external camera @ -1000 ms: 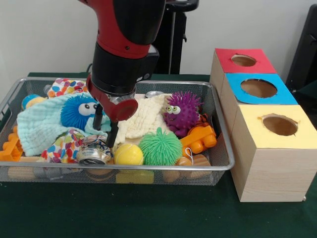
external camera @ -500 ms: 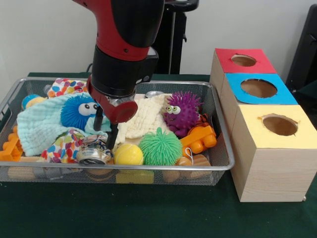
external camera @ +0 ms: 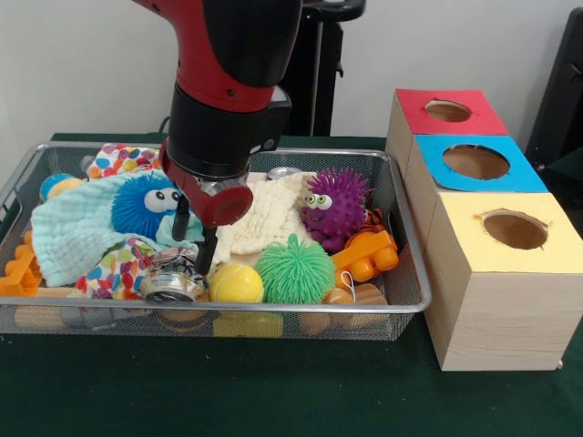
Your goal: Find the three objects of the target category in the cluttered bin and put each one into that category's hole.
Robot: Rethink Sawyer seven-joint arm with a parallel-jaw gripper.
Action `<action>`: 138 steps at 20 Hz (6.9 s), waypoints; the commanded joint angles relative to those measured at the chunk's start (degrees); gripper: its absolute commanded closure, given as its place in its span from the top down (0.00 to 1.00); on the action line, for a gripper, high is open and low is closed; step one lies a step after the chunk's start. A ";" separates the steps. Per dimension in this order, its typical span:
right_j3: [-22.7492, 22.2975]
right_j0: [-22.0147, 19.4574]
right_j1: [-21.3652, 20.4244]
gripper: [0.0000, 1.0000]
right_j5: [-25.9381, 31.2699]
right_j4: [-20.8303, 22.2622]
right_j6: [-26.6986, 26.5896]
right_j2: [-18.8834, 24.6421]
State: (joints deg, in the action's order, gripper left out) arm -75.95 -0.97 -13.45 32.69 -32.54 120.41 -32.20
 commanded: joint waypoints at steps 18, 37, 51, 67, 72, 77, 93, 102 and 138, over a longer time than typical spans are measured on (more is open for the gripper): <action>1.15 -3.27 5.21 1.00 -1.44 -2.63 12.25 7.19; 2.31 -3.52 5.61 0.00 -0.89 -1.11 10.45 6.75; -3.29 0.72 -1.99 0.00 2.96 2.10 8.82 1.71; -3.47 -3.19 -10.08 0.00 1.90 15.64 -8.56 9.57; -2.94 -7.71 -12.30 0.00 -7.41 25.11 -19.82 18.34; -2.81 -12.93 -14.46 0.00 -8.31 34.60 -27.44 27.41; -2.15 -13.77 -21.52 0.00 6.76 47.04 -25.97 33.68; -8.15 -12.82 -28.09 0.00 13.14 44.40 -19.55 34.94; -16.17 -3.15 -28.81 0.00 6.12 40.45 -3.52 32.76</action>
State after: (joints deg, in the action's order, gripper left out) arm -86.96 -5.10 -42.74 38.34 10.57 108.57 -2.67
